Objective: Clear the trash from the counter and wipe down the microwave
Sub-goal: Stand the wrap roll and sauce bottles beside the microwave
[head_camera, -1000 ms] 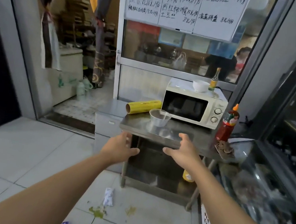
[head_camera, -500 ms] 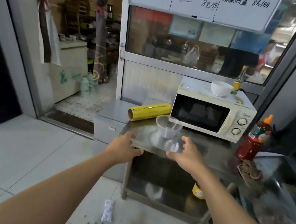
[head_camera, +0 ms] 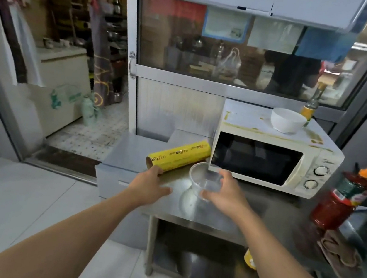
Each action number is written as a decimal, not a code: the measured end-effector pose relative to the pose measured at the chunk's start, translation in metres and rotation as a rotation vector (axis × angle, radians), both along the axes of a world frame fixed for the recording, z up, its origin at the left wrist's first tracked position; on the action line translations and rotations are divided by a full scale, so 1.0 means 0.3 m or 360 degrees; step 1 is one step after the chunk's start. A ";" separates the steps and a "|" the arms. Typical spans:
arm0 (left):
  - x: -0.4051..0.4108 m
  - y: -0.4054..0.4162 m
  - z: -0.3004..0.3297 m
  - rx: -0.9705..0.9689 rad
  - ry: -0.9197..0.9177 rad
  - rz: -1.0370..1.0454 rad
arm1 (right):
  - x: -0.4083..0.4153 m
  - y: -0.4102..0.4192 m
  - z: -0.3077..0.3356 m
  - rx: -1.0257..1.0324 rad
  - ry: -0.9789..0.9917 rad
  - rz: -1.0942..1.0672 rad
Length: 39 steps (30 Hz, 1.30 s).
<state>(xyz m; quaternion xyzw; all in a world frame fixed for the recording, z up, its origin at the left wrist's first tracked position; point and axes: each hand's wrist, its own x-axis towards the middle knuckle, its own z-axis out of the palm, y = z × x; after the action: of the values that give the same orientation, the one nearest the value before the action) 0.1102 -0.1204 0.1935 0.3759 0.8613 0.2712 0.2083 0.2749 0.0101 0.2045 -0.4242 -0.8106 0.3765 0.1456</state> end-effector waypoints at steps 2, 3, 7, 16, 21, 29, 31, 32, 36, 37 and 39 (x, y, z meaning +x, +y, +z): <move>-0.050 0.053 -0.019 -0.0022 0.0006 0.0021 | -0.057 0.066 -0.017 -0.0018 -0.0016 0.0014; -0.075 0.079 -0.027 -0.0030 0.0003 0.0034 | -0.088 0.101 -0.026 -0.0020 -0.0024 0.0028; -0.166 0.178 -0.060 -0.0056 -0.0048 0.0140 | -0.208 0.241 -0.053 -0.0010 -0.0041 0.0126; -0.289 0.366 -0.133 -0.0161 -0.0038 0.0445 | -0.426 0.509 -0.137 -0.0092 -0.0128 0.0382; -0.351 0.409 -0.185 -0.0166 -0.0043 0.0554 | -0.515 0.573 -0.194 -0.0107 -0.0194 0.0485; -0.475 0.492 -0.278 -0.0261 -0.0059 0.0564 | -0.625 0.659 -0.267 -0.0080 -0.0254 0.0552; -0.511 0.522 -0.306 -0.0265 -0.0066 0.0545 | -0.653 0.681 -0.286 -0.0066 -0.0269 0.0550; -0.530 0.538 -0.321 -0.0262 -0.0071 0.0536 | -0.667 0.692 -0.298 -0.0058 -0.0286 0.0545; -0.608 0.592 -0.385 -0.0292 -0.0074 0.0486 | -0.727 0.732 -0.360 -0.0090 -0.0337 0.0495; -0.627 0.604 -0.401 -0.0292 -0.0085 0.0472 | -0.743 0.742 -0.375 -0.0100 -0.0349 0.0482; -0.660 0.625 -0.432 -0.0298 -0.0138 0.0439 | -0.772 0.761 -0.398 -0.0108 -0.0377 0.0460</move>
<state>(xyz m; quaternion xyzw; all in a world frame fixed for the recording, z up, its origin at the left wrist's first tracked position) -0.0877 0.0671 0.0638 0.2211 0.9164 0.2318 0.2402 0.0434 0.2383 0.0852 -0.3494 -0.8614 0.3680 -0.0210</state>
